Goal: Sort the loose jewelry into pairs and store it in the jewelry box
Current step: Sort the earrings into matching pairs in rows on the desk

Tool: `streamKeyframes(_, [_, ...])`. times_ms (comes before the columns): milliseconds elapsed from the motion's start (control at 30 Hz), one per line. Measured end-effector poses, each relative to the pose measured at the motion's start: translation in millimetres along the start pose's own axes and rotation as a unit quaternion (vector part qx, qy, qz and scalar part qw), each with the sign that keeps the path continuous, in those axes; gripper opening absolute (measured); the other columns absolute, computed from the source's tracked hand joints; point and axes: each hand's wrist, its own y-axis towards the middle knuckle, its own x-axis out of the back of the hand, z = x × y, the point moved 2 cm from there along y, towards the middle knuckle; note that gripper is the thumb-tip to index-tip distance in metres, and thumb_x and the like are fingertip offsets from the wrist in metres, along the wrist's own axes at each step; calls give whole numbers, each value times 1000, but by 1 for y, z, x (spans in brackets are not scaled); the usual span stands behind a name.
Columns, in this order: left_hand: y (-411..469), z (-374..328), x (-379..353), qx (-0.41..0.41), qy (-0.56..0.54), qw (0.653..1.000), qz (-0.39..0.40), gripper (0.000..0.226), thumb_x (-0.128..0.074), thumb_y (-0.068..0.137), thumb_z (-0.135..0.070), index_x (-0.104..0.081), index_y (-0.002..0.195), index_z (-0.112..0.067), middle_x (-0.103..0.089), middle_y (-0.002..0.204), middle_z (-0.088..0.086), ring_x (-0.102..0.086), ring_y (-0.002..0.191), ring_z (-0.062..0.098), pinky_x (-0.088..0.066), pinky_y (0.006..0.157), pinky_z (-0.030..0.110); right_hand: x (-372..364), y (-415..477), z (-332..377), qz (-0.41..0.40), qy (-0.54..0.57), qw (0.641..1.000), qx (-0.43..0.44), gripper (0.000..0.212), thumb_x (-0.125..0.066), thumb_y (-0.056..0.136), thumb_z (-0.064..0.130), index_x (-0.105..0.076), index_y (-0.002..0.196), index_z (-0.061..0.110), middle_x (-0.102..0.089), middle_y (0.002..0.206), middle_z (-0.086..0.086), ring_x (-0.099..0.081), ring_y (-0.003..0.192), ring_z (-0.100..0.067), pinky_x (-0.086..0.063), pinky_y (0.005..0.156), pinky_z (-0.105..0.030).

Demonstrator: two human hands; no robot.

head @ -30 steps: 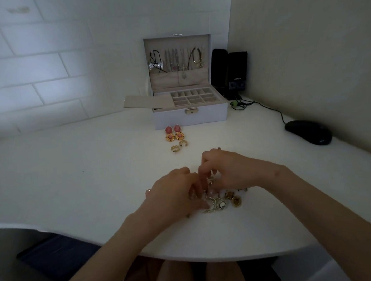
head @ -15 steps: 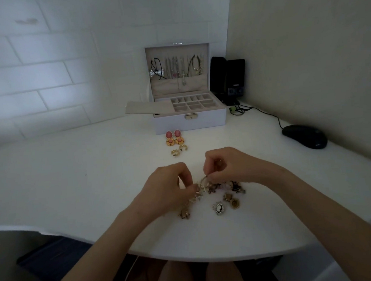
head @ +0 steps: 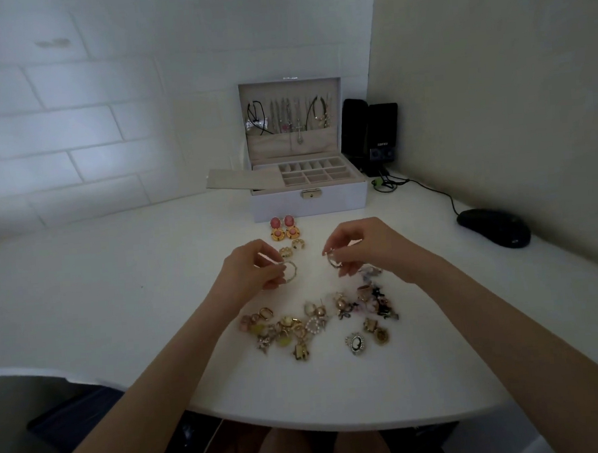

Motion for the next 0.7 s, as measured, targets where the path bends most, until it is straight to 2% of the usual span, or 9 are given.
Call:
streamKeyframes(100, [20,8,-5,26,36,999,-22,5,-67,83,-6,-62,82,-4,-68,70,10,-65,59,15,-58,65,27,-6,17,-4,-37,17,998,-45,9,-70,79,1,-68,88,-2,-68,73,-16,-69,63,-24,-55,56,-22])
streamKeyframes(233, [37,12,-9,3,162,986,-28,13,-67,83,-20,-60,77,-11,-65,69,1,-60,65,14,-51,66,28,-17,39,-11,-84,-49,992,-76,13,-77,75,12,-69,77,2,-68,69,-9,-62,52,-8,-48,48,-14])
streamKeyframes(300, [42,13,-10,-6,206,978,-35,17,-67,83,-28,-58,75,-16,-60,73,-2,-56,70,13,-43,63,23,-21,48,-15,-95,-97,987,-82,15,-78,75,17,-69,72,6,-67,70,-7,-62,59,-12,-55,60,-22])
streamKeyframes(400, [45,13,-10,-44,236,968,-73,15,-66,84,-30,-58,79,-19,-57,79,-3,-55,75,15,-38,63,24,-24,57,-20,-92,-141,981,-94,21,-77,76,20,-63,63,12,-66,68,-5,-62,66,-17,-58,76,-35])
streamKeyframes(500, [48,11,-11,-88,270,954,-94,12,-66,83,-27,-58,90,-22,-53,87,-4,-50,76,12,-36,65,25,-27,60,-22,-89,-165,977,-106,24,-76,76,23,-60,60,14,-65,67,-2,-64,68,-18,-57,79,-38])
streamKeyframes(600, [54,14,-12,-81,288,951,-72,17,-64,84,-33,-60,97,-22,-49,91,-4,-49,78,12,-36,66,25,-28,62,-22,-91,-194,971,-105,27,-75,77,28,-58,60,16,-68,73,-5,-63,68,-16,-57,79,-37])
streamKeyframes(700, [60,16,-12,-75,296,950,-66,16,-62,85,-34,-62,95,-22,-49,93,-3,-49,80,12,-37,67,25,-28,64,-21,-89,-209,970,-89,22,-73,78,34,-61,75,15,-65,77,-2,-61,71,-16,-55,77,-35])
